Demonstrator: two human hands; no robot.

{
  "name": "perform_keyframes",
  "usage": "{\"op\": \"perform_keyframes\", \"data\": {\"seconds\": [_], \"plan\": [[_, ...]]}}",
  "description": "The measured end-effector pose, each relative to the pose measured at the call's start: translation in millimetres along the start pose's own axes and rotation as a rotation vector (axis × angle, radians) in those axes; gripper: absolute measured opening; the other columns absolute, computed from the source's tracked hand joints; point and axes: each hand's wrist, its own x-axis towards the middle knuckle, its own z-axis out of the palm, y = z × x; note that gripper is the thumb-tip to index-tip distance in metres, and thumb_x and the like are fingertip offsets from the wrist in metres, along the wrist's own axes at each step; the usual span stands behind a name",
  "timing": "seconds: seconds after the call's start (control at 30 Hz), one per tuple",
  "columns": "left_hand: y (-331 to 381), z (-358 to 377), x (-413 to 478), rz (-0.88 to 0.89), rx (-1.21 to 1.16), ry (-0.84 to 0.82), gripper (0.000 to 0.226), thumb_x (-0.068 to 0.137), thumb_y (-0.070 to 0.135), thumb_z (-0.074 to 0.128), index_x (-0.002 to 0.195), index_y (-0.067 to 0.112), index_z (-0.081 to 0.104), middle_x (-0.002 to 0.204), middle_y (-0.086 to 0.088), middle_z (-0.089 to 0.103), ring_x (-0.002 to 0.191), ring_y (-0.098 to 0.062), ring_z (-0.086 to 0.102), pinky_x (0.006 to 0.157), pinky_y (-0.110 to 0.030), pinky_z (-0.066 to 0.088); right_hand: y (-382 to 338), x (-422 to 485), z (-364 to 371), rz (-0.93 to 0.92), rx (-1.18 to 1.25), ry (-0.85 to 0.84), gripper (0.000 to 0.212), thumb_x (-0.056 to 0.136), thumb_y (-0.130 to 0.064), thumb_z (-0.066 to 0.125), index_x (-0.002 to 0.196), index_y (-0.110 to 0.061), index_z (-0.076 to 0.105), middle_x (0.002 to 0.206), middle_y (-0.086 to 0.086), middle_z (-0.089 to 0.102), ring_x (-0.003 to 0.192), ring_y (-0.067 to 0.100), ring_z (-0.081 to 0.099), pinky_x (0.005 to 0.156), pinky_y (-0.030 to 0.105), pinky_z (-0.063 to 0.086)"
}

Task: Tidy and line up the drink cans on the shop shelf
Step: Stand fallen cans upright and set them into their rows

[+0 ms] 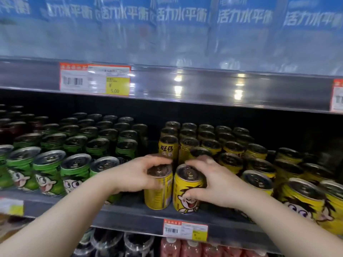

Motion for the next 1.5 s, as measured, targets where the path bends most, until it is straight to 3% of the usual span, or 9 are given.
{"op": "perform_keyframes", "data": {"seconds": [0.13, 0.33, 0.5, 0.63, 0.77, 0.9, 1.07, 1.23, 1.5], "plan": [[2.7, -0.9, 0.4, 0.047, 0.271, -0.016, 0.073, 0.079, 0.016, 0.068, 0.139, 0.035, 0.03, 0.135, 0.012, 0.032, 0.127, -0.005, 0.034, 0.1, -0.012, 0.026, -0.3, -1.7, -7.0, -0.008, -0.004, -0.049, 0.079, 0.074, -0.05, 0.068, 0.141, -0.039, 0.028, 0.144, -0.01, 0.029, 0.127, 0.011, 0.04, 0.103, 0.025, 0.039], [1.4, 4.5, -1.1, -0.039, 0.448, 0.24, 0.09, 0.06, 0.062, 0.072, 0.137, 0.034, 0.035, 0.132, 0.006, 0.039, 0.124, -0.014, 0.041, 0.102, -0.029, 0.039, -0.2, -3.7, -3.0, 0.029, 0.025, -0.018, 0.078, 0.074, -0.048, 0.069, 0.14, -0.042, 0.028, 0.144, -0.008, 0.029, 0.128, 0.012, 0.039, 0.104, 0.026, 0.039], [-2.7, -6.7, -4.8, 0.128, 0.28, 0.033, 0.063, 0.078, 0.035, 0.067, 0.132, 0.043, 0.036, 0.136, 0.01, 0.036, 0.128, -0.006, 0.036, 0.105, -0.019, 0.029, 0.6, -5.4, 1.1, 0.067, 0.079, -0.013, 0.078, 0.073, -0.048, 0.07, 0.138, -0.046, 0.027, 0.141, -0.009, 0.033, 0.127, 0.012, 0.039, 0.103, 0.027, 0.04], [1.1, 0.5, 0.2, 0.027, 0.495, 0.275, 0.074, 0.063, 0.067, 0.066, 0.128, 0.039, 0.045, 0.125, 0.009, 0.045, 0.117, -0.012, 0.045, 0.097, -0.029, 0.042, -0.8, -6.0, 2.7, 0.076, 0.074, 0.005, 0.078, 0.073, -0.049, 0.07, 0.138, -0.047, 0.027, 0.14, -0.009, 0.033, 0.127, 0.012, 0.039, 0.103, 0.027, 0.041], [-1.6, -8.0, -3.6, 0.083, 0.225, -0.061, 0.073, 0.074, 0.044, 0.064, 0.137, 0.044, 0.028, 0.14, 0.013, 0.029, 0.133, -0.008, 0.03, 0.108, -0.028, 0.032, -1.8, -7.5, 3.9, 0.089, 0.074, 0.003, 0.078, 0.075, -0.048, 0.069, 0.139, -0.047, 0.025, 0.141, -0.009, 0.032, 0.127, 0.012, 0.039, 0.104, 0.027, 0.04], [1.4, -4.1, -0.7, -0.012, 0.533, 0.238, 0.078, 0.064, 0.068, 0.063, 0.132, 0.036, 0.042, 0.132, 0.007, 0.046, 0.123, -0.014, 0.044, 0.1, -0.031, 0.042, -1.8, -6.1, 3.2, 0.095, 0.071, 0.0, 0.078, 0.074, -0.049, 0.069, 0.139, -0.047, 0.025, 0.14, -0.009, 0.032, 0.127, 0.012, 0.039, 0.103, 0.028, 0.041], [-4.7, -9.2, -3.4, 0.078, 0.237, -0.029, 0.071, 0.07, 0.047, 0.058, 0.135, 0.044, 0.03, 0.14, 0.009, 0.031, 0.132, -0.009, 0.031, 0.107, -0.021, 0.029, -2.0, -6.0, 3.0, 0.101, 0.082, 0.001, 0.081, 0.072, -0.052, 0.069, 0.139, -0.047, 0.025, 0.139, -0.01, 0.033, 0.127, 0.01, 0.039, 0.105, 0.026, 0.038], [-4.6, 6.8, 4.6, 0.055, 0.373, 0.177, 0.073, 0.07, 0.062, 0.064, 0.134, 0.037, 0.038, 0.128, 0.006, 0.041, 0.12, -0.012, 0.044, 0.103, -0.03, 0.039, -4.0, -4.8, 4.2, 0.106, 0.06, 0.009, 0.083, 0.07, -0.056, 0.069, 0.139, -0.046, 0.025, 0.14, -0.01, 0.033, 0.128, 0.01, 0.038, 0.105, 0.027, 0.038], [-1.3, 11.4, -0.2, 0.094, 0.242, 0.068, 0.068, 0.077, 0.049, 0.065, 0.136, 0.039, 0.034, 0.129, 0.009, 0.036, 0.119, -0.008, 0.042, 0.099, -0.023, 0.04, -2.7, -4.1, -6.5, 0.067, 0.023, -0.045, 0.08, 0.07, -0.052, 0.072, 0.138, -0.043, 0.03, 0.134, -0.013, 0.037, 0.124, 0.007, 0.039, 0.104, 0.024, 0.037]]}}
